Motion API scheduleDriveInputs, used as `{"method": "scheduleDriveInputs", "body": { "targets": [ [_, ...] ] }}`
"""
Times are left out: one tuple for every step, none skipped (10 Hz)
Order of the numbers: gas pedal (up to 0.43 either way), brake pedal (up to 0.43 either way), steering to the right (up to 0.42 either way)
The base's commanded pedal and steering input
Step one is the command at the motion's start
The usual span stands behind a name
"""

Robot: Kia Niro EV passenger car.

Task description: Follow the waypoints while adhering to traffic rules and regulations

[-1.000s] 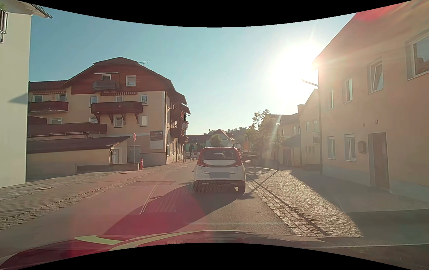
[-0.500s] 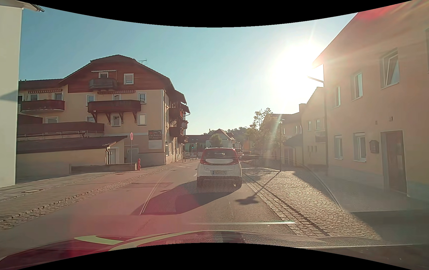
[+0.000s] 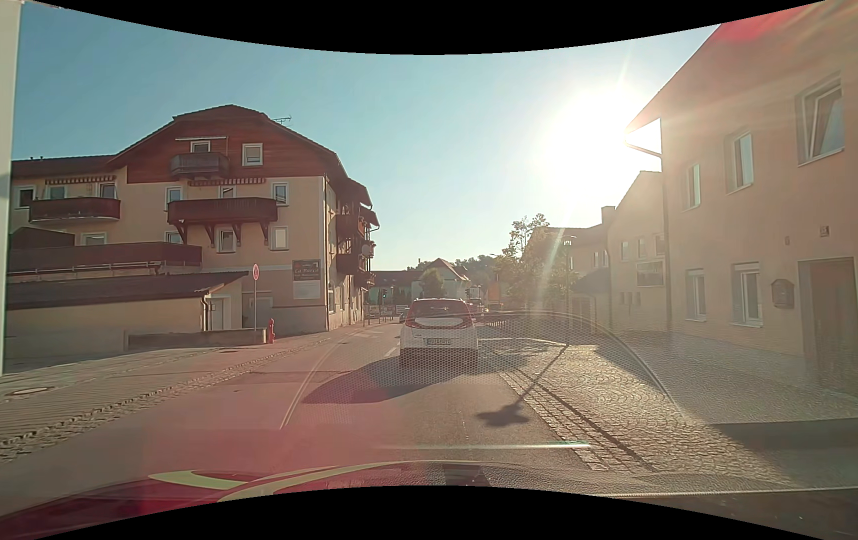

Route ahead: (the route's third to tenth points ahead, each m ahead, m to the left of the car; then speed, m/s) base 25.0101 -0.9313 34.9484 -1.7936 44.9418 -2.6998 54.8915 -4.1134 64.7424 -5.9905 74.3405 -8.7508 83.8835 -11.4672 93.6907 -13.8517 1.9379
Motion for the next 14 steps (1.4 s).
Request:
{"method": "scheduleDriveInputs", "body": {
  "targets": [
    [0.000,0.000,-0.003],
    [0.000,0.000,-0.003],
    [0.000,0.000,-0.002],
    [0.000,0.000,-0.001],
    [0.000,0.000,0.002],
    [0.000,0.000,0.003],
    [0.000,0.000,0.003],
    [0.000,0.000,0.003],
    [0.000,0.000,0.003],
    [0.000,0.000,0.003],
    [0.000,0.000,0.003],
    [0.000,0.000,0.003],
    [0.000,0.000,0.003],
    [0.000,0.000,0.003]
  ]
}}
